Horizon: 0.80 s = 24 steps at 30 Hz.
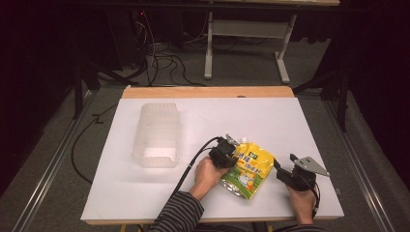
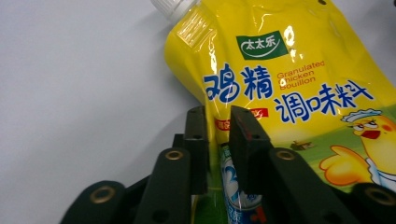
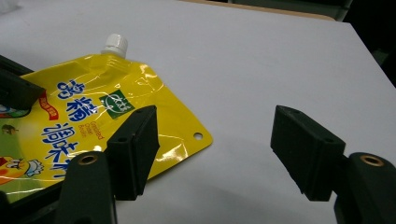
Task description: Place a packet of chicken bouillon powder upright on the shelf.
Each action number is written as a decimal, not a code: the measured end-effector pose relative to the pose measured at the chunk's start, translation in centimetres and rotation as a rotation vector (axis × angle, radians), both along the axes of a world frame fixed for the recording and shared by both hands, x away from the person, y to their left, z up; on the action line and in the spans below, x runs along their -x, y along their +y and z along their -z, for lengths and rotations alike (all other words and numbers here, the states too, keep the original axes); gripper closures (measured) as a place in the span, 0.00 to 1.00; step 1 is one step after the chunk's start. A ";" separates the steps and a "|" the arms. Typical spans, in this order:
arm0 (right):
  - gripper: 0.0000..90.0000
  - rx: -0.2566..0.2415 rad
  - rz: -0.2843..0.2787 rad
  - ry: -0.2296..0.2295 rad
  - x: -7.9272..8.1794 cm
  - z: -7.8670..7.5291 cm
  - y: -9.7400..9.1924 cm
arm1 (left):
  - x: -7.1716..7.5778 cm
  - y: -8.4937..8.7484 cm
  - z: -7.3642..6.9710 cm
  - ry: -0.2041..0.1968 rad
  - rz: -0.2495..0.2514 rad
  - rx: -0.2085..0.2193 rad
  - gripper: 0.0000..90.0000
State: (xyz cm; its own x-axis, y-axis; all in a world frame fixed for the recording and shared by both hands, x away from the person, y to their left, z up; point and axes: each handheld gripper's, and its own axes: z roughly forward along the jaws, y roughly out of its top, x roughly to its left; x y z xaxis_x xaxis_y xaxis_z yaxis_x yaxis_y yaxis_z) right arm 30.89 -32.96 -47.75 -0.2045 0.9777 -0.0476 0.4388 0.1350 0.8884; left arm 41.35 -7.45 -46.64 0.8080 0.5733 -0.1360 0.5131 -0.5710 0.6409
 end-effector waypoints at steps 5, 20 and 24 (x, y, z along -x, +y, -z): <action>0.36 0.002 -0.006 -0.003 0.0 0.0 0.0 | 0.0 0.3 -0.2 0.008 0.018 0.024 0.97; 0.36 -0.022 0.004 -0.011 0.2 0.0 -0.2 | 0.9 4.2 -4.8 -0.074 0.021 0.148 0.98; 0.36 -0.017 0.005 -0.012 0.1 0.0 -0.2 | 1.3 5.7 -6.3 -0.096 0.012 0.202 0.99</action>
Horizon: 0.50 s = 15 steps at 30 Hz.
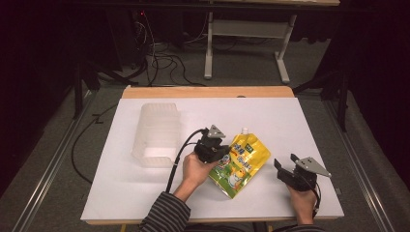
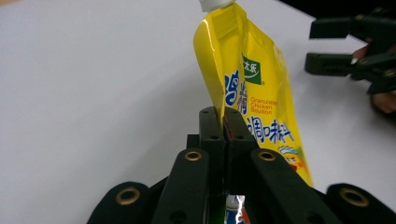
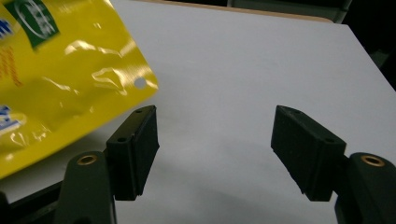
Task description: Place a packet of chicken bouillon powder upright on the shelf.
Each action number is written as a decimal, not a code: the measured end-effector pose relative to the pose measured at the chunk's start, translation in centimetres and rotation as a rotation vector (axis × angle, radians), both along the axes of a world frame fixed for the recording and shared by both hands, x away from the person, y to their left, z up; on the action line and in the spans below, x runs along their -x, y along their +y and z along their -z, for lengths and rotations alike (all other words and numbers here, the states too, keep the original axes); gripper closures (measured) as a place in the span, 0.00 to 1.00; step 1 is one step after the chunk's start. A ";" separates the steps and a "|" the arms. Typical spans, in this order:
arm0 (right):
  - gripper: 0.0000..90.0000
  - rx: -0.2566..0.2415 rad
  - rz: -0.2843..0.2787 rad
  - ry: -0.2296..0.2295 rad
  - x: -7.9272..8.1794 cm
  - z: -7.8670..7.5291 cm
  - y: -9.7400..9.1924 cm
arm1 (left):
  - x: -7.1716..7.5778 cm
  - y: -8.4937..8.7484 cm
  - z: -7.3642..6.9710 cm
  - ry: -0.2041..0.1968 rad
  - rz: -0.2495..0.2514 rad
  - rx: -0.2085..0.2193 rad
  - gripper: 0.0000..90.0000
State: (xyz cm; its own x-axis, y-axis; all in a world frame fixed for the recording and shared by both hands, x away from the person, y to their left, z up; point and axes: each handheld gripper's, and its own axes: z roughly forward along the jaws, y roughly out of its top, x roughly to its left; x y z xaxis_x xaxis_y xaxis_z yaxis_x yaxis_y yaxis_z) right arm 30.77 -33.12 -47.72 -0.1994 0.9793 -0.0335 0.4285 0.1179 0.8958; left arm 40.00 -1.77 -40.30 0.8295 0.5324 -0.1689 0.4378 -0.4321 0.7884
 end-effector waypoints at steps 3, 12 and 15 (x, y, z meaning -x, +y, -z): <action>0.36 0.009 -0.006 0.004 0.0 0.0 0.0 | 0.5 1.4 -1.1 -0.040 -0.018 0.021 0.99; 0.36 0.014 -0.002 0.004 0.0 0.0 0.1 | 1.8 3.5 -3.5 -0.135 -0.029 0.029 0.99; 0.36 0.013 -0.002 0.008 0.0 0.0 0.2 | 2.2 4.7 -4.4 -0.160 -0.048 0.056 0.99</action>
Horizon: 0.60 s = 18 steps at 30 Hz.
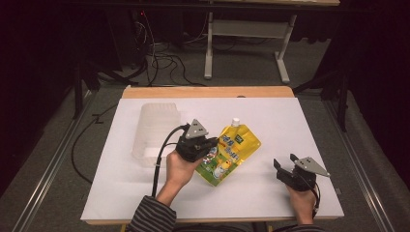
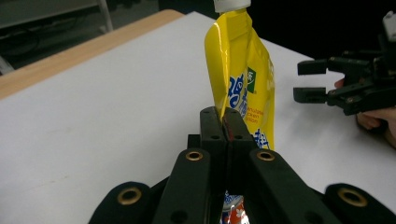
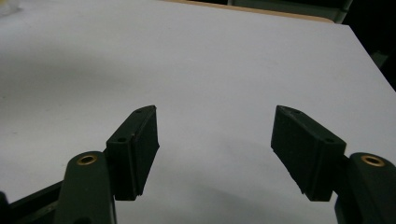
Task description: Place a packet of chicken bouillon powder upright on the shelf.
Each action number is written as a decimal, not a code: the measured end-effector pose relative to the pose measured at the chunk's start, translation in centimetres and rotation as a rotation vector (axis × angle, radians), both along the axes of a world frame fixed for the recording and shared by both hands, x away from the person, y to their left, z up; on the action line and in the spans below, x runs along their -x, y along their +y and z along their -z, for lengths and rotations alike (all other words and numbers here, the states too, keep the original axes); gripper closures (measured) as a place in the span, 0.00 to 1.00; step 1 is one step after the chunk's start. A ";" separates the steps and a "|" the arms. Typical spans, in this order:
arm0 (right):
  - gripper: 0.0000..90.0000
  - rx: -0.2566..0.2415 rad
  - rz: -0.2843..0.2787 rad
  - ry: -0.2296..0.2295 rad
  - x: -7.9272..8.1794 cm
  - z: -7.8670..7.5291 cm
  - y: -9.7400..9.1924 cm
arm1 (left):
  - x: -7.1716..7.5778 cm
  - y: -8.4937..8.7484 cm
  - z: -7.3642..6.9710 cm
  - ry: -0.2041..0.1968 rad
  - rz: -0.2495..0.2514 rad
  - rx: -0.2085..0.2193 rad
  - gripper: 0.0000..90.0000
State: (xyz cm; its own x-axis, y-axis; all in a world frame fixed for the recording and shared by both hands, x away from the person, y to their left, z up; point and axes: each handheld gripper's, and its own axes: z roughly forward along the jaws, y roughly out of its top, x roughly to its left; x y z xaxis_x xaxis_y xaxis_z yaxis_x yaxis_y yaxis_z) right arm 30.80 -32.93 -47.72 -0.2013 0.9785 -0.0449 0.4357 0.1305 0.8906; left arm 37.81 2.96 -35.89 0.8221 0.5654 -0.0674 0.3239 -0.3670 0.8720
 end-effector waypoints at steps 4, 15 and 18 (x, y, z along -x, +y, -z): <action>0.36 0.006 -0.005 -0.001 0.0 0.0 0.0 | 0.3 1.6 -1.0 -0.027 -0.026 0.032 0.99; 0.36 0.008 -0.004 -0.001 0.0 0.0 0.0 | 0.5 6.5 -2.7 -0.057 -0.122 0.113 0.99; 0.36 0.008 -0.003 -0.003 0.0 0.0 0.0 | 0.5 7.2 -3.0 -0.064 -0.144 0.118 0.99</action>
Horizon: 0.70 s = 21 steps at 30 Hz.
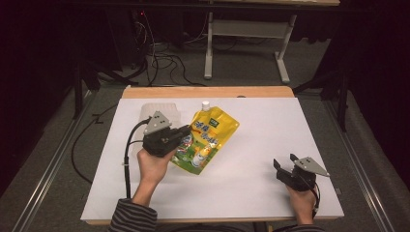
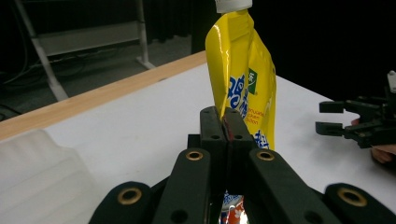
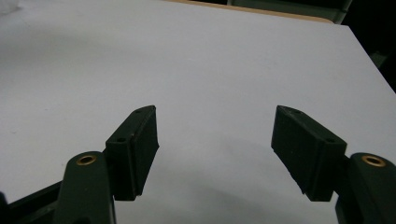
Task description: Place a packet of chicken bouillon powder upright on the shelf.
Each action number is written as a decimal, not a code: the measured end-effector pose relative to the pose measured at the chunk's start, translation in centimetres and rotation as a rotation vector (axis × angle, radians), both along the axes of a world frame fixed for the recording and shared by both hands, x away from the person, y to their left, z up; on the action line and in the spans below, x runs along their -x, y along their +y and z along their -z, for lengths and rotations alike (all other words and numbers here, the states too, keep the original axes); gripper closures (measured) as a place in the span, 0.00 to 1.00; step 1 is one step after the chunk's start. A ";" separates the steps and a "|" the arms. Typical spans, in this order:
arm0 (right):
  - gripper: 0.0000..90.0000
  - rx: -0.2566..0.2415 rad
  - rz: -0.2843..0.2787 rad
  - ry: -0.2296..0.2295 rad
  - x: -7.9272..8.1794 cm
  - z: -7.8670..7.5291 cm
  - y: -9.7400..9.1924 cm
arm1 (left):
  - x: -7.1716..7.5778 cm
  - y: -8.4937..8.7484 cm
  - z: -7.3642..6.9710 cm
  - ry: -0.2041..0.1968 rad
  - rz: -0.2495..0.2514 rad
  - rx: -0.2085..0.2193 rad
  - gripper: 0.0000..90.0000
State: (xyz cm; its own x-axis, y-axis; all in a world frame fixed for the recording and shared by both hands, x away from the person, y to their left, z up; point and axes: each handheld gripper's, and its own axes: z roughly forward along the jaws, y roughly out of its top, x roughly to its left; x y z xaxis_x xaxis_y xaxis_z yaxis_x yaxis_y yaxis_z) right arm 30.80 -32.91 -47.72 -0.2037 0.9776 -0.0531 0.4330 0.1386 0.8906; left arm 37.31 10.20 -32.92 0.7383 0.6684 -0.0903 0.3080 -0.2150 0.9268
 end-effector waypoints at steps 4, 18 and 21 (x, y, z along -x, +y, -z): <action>0.36 0.000 0.000 -0.002 0.0 0.0 0.0 | 0.1 1.5 -0.4 -0.021 -0.035 0.011 0.99; 0.36 0.012 0.001 0.007 -0.1 0.0 0.1 | -0.6 6.3 -0.6 -0.059 -0.187 0.007 0.99; 0.35 0.014 0.003 0.014 -0.1 0.0 0.2 | -1.0 7.0 -0.4 -0.067 -0.216 -0.003 0.99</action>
State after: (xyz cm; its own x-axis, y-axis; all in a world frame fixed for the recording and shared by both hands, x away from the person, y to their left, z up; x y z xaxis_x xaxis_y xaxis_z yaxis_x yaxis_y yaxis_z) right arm 30.92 -32.69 -47.75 -0.2020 0.9773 -0.0637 0.4460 0.1497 0.8824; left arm 38.29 17.25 -32.49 0.5826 0.8115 -0.0438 0.2847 -0.1533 0.9463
